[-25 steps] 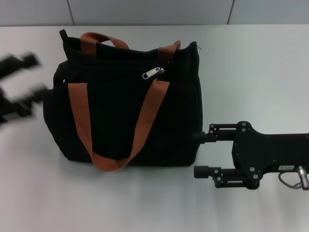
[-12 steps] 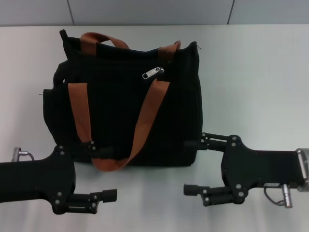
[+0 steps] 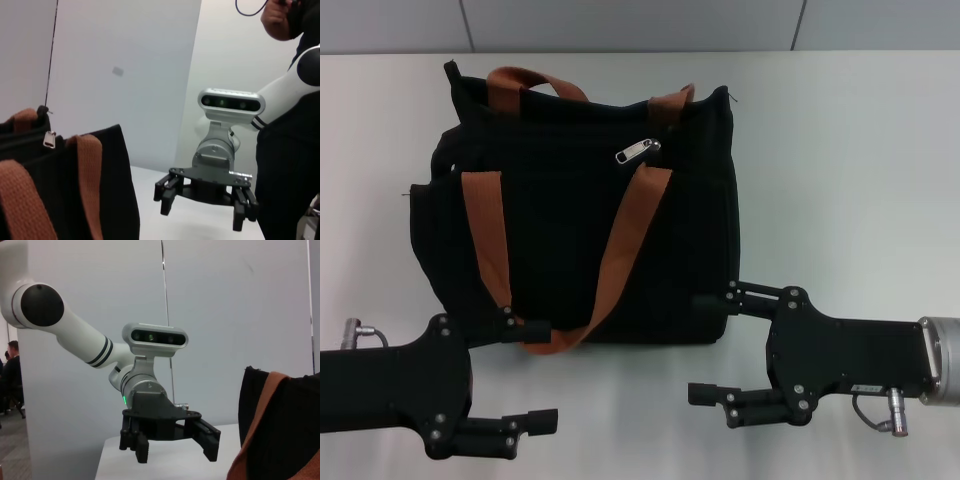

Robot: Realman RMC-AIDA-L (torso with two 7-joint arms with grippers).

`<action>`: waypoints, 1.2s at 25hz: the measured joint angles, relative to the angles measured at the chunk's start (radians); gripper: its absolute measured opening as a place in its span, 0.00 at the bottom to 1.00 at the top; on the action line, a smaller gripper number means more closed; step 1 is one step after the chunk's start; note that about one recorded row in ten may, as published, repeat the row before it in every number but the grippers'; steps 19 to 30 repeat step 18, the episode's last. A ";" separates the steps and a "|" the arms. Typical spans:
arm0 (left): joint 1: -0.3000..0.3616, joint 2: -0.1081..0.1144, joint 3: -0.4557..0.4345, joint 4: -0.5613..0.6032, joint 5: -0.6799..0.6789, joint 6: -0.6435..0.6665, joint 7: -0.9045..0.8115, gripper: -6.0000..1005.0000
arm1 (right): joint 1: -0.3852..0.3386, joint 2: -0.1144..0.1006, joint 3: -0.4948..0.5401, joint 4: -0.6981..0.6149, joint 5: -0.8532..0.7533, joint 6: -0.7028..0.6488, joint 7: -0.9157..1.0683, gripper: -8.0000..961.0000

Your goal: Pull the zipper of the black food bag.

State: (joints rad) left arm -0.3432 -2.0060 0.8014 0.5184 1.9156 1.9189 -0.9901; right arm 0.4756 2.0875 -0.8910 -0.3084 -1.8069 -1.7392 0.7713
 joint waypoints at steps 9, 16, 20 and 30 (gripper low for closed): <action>0.000 -0.003 -0.002 0.000 0.005 -0.001 0.003 0.83 | 0.012 0.000 0.004 0.005 0.001 0.013 -0.002 0.85; 0.008 -0.005 -0.003 0.000 0.005 -0.001 0.004 0.83 | 0.014 0.000 0.004 0.009 0.003 0.014 -0.020 0.85; 0.009 -0.005 -0.004 0.000 0.005 -0.002 0.004 0.83 | 0.014 0.000 0.004 0.009 0.005 0.014 -0.023 0.85; 0.009 -0.005 -0.004 0.000 0.005 -0.002 0.004 0.83 | 0.014 0.000 0.004 0.009 0.005 0.014 -0.023 0.85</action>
